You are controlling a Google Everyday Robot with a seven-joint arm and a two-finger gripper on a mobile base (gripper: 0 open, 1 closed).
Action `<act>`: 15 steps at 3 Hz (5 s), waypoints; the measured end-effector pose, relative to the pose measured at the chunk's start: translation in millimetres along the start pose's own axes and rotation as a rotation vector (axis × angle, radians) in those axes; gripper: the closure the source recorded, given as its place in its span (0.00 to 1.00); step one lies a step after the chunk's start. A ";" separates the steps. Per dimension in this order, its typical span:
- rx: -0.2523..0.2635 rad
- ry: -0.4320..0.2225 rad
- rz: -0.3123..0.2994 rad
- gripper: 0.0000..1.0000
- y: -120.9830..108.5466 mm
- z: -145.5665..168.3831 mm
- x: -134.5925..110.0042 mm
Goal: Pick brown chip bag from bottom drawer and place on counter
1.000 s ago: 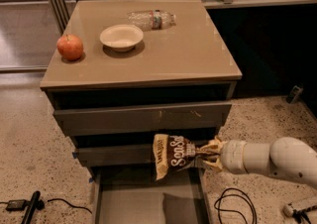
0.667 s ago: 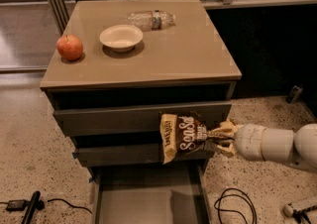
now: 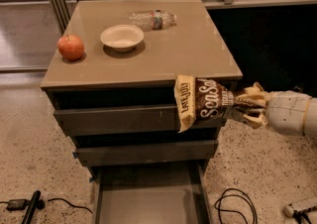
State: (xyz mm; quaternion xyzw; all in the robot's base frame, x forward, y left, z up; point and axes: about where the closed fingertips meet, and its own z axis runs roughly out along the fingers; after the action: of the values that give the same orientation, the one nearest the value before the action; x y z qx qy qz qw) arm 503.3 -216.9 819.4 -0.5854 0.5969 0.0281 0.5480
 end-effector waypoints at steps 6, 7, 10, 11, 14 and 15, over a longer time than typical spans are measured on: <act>-0.027 -0.027 -0.219 1.00 -114.4 88.9 -79.5; 0.003 0.004 -0.203 1.00 -140.7 111.7 -73.7; 0.028 0.127 -0.137 1.00 -177.2 176.5 -70.6; 0.013 0.153 -0.142 1.00 -171.7 188.6 -60.9; 0.008 0.198 -0.152 0.74 -163.4 201.2 -26.6; 0.008 0.198 -0.152 0.43 -163.4 201.3 -26.6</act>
Offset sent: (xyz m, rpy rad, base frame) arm 0.0869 0.0547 0.0727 -0.0861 -0.1541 0.1198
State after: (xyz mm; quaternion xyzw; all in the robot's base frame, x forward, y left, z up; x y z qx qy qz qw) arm 740.0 -114.4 856.9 -0.6266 0.6022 -0.0738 0.4892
